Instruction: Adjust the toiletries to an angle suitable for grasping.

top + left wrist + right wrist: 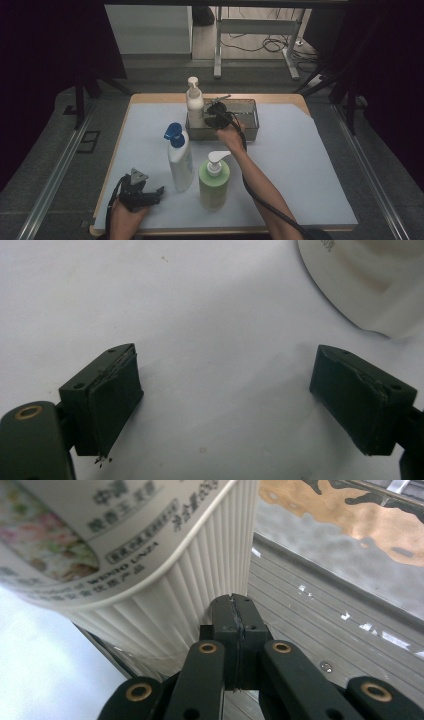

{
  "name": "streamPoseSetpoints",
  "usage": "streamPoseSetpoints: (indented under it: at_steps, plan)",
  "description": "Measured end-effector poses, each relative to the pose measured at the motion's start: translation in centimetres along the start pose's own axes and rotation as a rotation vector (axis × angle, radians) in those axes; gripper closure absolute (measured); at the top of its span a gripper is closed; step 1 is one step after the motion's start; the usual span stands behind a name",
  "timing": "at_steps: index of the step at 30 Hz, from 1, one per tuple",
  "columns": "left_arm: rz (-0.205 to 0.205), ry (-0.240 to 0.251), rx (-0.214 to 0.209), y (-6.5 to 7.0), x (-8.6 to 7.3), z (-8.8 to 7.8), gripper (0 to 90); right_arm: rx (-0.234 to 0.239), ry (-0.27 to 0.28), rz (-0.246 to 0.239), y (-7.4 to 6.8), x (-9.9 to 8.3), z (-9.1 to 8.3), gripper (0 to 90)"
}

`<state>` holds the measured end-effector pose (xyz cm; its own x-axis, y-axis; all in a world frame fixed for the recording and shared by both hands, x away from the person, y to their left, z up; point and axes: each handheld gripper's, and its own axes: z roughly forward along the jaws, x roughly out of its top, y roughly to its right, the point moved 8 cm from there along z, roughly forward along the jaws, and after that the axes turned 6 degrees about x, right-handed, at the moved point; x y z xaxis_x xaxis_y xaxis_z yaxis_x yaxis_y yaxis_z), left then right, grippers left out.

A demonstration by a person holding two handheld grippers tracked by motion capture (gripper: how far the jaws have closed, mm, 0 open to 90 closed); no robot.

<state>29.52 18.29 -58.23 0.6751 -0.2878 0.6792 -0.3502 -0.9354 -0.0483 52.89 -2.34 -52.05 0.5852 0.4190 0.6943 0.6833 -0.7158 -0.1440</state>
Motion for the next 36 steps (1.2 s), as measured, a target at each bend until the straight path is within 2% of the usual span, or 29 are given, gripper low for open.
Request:
streamPoseSetpoints:
  at_steps: [7,9,13,21,25,32,36]
  plan:
    - [0.0,0.0,0.0,0.0,0.0,0.0,12.5,0.03,0.002,-0.004,-0.8,-0.1,0.0,89.5]
    - [0.0,0.0,0.0,0.0,0.0,0.0,12.5,0.019,-0.001,-0.015,-0.9,-0.1,-0.1,89.5]
    - [0.0,-0.001,0.0,0.0,0.0,0.0,12.5,0.032,0.003,-0.004,-0.8,-0.1,-0.1,89.5]
    - [0.0,-0.001,0.0,0.0,0.0,0.0,12.5,0.031,0.01,-0.015,-0.8,-0.2,-0.1,88.5]
    - [0.0,-0.001,0.0,0.0,0.0,0.0,12.5,0.021,0.005,-0.027,-0.6,-0.4,-0.3,81.5]
    - [0.0,-0.001,0.0,0.0,0.0,0.0,12.5,0.007,0.02,-0.039,-0.2,-0.5,-1.0,59.3]
    - [0.0,0.0,0.0,0.0,0.0,0.0,12.5,0.025,0.036,-0.035,0.0,-0.4,-1.6,50.2]
